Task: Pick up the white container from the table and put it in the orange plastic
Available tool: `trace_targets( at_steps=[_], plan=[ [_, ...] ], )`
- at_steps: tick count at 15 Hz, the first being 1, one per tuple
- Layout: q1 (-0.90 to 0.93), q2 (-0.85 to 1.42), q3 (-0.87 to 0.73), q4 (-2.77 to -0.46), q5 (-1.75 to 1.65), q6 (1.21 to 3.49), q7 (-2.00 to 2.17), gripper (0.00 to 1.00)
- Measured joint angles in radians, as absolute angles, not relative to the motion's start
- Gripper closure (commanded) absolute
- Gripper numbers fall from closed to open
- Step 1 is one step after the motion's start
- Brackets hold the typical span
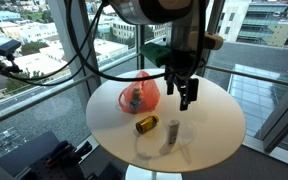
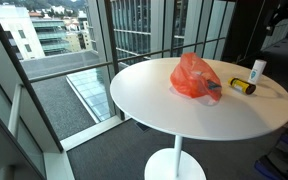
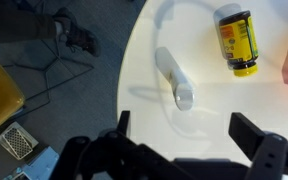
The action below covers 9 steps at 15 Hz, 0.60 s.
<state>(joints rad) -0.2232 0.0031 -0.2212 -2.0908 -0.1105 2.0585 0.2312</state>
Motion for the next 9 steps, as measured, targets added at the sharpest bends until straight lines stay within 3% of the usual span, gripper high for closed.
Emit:
trace_targets(
  at_steps=[9],
  plan=[
    [-0.222, 0.086, -0.220, -2.100, -0.110, 2.173, 0.231, 0.00]
  ],
)
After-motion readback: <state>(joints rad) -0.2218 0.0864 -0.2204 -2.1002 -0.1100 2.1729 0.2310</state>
